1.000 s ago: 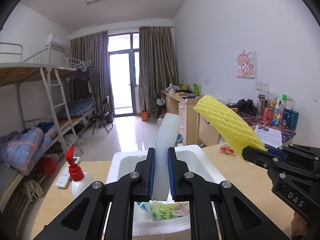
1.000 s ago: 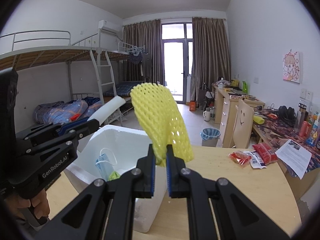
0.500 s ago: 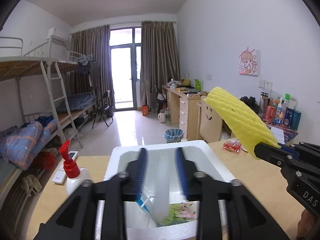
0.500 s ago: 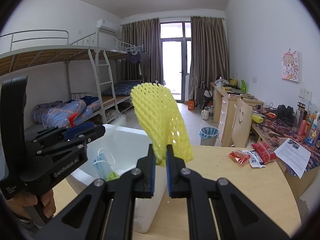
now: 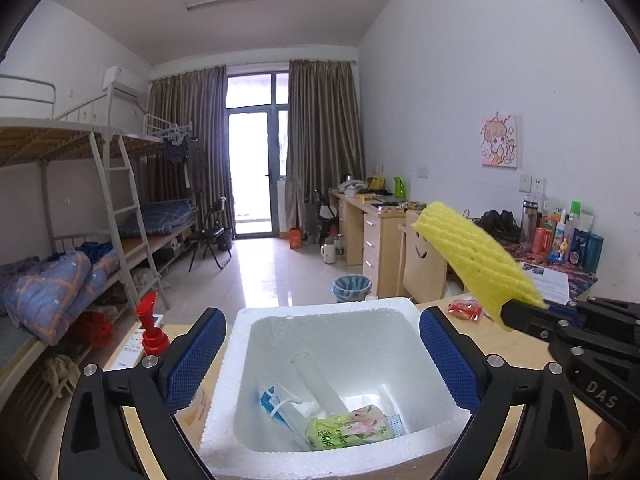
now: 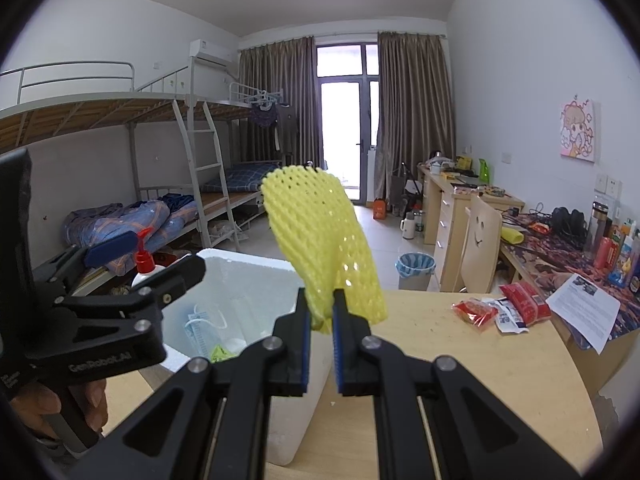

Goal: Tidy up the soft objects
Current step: 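Open the left gripper to drop the white strip into the box, then lower the yellow mesh sleeve into the box and open the right gripper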

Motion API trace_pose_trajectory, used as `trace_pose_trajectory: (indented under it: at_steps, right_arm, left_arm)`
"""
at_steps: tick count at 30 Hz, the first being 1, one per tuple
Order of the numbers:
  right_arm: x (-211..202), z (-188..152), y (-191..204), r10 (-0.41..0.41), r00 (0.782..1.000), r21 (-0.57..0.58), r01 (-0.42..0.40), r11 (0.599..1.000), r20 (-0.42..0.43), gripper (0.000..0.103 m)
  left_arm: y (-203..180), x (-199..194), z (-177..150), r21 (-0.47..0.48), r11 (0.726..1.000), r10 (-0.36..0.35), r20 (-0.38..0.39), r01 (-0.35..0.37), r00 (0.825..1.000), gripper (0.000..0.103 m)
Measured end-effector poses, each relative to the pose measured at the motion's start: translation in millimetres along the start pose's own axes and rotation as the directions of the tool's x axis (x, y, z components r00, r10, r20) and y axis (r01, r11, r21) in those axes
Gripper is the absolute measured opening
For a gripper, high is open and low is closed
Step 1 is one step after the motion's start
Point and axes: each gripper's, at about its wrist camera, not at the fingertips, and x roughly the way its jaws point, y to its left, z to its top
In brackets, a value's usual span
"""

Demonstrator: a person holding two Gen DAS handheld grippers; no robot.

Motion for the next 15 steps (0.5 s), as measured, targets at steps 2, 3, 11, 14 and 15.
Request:
trace_pose_trajectory:
  at_steps: [2, 3, 11, 14, 15]
  right_arm:
    - [1, 0, 0, -0.001, 1.000, 0.000, 0.001, 1.000, -0.003, 0.012]
    - [1, 0, 1, -0.001, 1.000, 0.001, 0.001, 1.000, -0.004, 0.012]
    - [3, 5, 8, 0.021, 1.000, -0.013, -0.021, 1.000, 0.003, 0.012]
    - [7, 7, 16, 0.036, 0.999, -0.023, -0.036, 0.999, -0.001, 0.012]
    - [8, 7, 19, 0.041, 0.999, -0.026, -0.041, 0.999, -0.002, 0.012]
  left_arm:
    - [2, -4, 2, -0.002, 1.000, 0.000, 0.007, 0.000, 1.000, 0.098]
    - [3, -6, 2, -0.003, 1.000, 0.002, 0.013, -0.002, 1.000, 0.098]
    - [18, -30, 0, -0.020, 0.998, 0.056, 0.066, -0.055, 0.996, 0.102]
    - [23, -36, -2, -0.023, 0.997, 0.072, 0.073, -0.071, 0.995, 0.102]
    - [26, -39, -3, -0.027, 0.996, 0.084, 0.076, -0.082, 0.994, 0.102]
